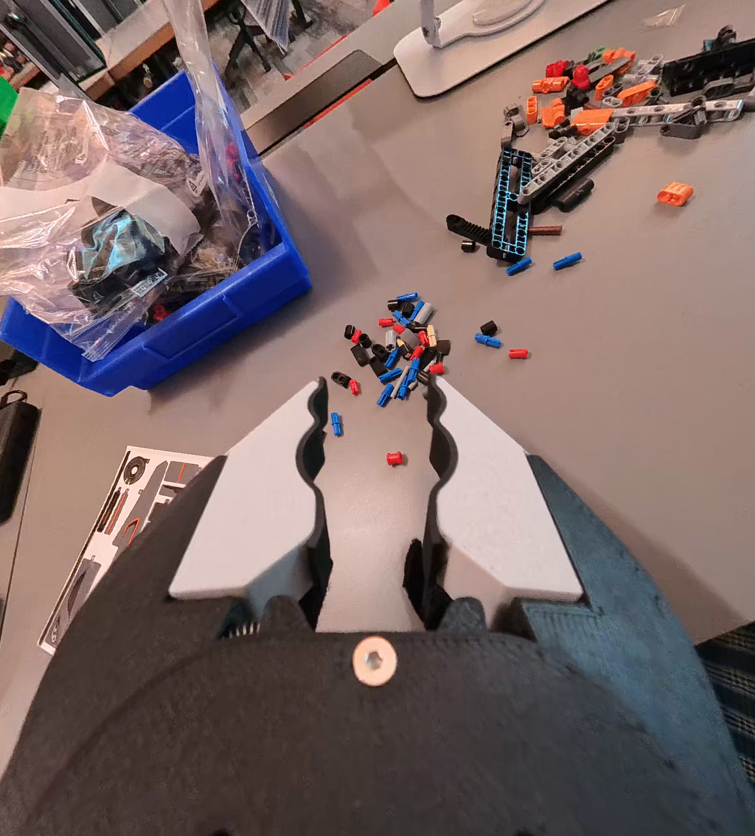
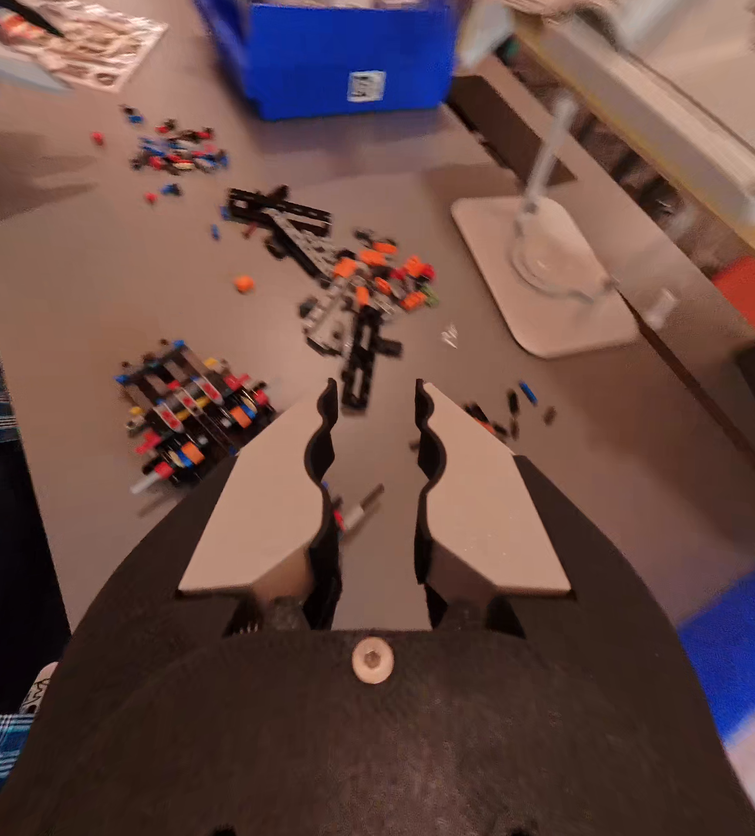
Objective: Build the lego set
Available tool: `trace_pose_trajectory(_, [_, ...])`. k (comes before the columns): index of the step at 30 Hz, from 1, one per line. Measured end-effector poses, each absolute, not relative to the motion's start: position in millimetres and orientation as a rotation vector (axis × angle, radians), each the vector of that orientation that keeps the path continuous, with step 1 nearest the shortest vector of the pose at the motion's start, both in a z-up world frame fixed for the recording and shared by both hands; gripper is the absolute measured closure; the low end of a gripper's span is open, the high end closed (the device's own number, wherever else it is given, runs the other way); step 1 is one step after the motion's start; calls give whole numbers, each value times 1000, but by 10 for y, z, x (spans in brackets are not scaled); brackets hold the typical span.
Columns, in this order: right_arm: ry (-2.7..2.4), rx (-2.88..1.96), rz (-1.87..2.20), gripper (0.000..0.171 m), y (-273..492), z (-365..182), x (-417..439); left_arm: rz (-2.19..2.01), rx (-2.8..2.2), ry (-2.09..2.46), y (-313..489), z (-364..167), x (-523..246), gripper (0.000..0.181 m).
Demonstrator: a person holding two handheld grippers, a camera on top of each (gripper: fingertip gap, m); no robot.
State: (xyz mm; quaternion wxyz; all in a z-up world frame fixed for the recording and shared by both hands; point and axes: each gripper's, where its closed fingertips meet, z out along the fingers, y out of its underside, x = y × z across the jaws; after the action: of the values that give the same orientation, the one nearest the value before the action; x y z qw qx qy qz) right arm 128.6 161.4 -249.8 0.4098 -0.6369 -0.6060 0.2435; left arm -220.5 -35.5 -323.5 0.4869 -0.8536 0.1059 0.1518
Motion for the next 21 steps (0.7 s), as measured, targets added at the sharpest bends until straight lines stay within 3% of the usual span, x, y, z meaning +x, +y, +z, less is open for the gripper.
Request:
trace_pose_trajectory(4, [-1845, -1453, 697, 132, 1287, -2531, 411, 324, -2064, 269, -346, -3267, -2069, 140])
trace_pose_trajectory(13, [-2363, -1230, 750, 139, 1287, -3252, -1204, 229, -2047, 310, -300, -3379, -1830, 140])
trace_pose_trajectory(21, [-2669, -1146, 862, 144, 1304, -3738, -1513, 175, -2031, 283, -345, -3418, -1910, 141])
